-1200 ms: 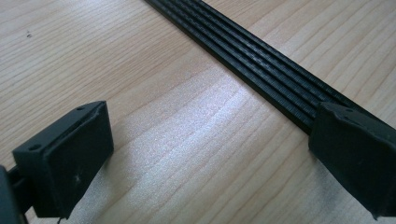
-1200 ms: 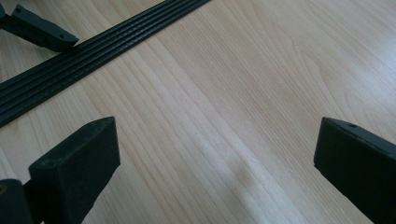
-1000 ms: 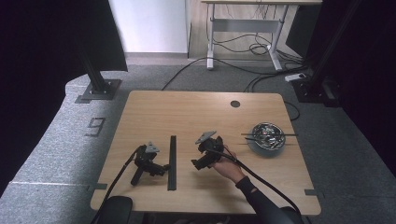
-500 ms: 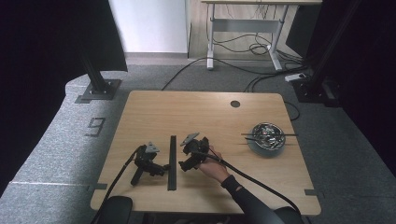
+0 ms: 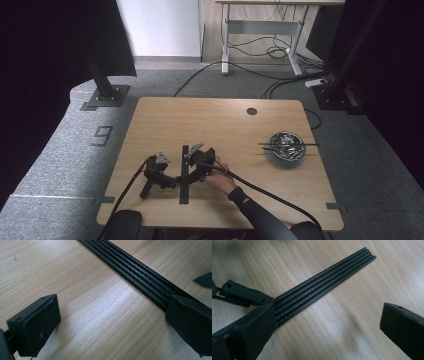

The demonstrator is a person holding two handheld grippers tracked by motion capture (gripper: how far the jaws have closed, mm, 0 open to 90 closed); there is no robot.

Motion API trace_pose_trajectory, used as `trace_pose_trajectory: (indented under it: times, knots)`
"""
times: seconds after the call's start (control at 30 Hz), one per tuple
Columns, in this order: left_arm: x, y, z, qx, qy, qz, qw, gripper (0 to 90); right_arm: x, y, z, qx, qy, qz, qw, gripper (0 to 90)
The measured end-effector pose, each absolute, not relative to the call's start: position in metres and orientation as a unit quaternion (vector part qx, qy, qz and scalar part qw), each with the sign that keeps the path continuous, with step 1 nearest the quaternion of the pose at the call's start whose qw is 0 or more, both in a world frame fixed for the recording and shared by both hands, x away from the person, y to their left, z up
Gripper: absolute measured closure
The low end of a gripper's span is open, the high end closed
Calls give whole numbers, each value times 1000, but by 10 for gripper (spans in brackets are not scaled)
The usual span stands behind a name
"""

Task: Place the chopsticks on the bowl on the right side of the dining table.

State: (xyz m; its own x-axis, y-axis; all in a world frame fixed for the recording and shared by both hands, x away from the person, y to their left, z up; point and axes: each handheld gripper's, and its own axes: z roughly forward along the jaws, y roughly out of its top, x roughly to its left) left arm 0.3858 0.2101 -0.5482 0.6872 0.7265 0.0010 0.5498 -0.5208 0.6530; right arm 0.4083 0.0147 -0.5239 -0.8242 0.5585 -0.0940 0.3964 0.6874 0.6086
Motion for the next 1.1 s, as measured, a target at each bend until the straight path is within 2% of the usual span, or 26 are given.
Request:
trace_pose_trajectory:
  times: [0.47,0.77,0.93,0.97,1.1]
  knots:
    - [386,210,-548,861,371,138,320,0,413,18,-536,271,908,295,126,4]
    - [386,210,-548,862,370,138,319,0,422,14,-539,289,905,282,136,10]
    - [386,210,-548,861,370,138,319,0,430,9,-540,299,904,282,117,18]
    - [386,210,-548,861,370,138,319,0,431,7,-539,304,903,283,108,54]
    - [386,210,-548,861,370,138,320,0,434,3,-533,299,905,288,92,316]
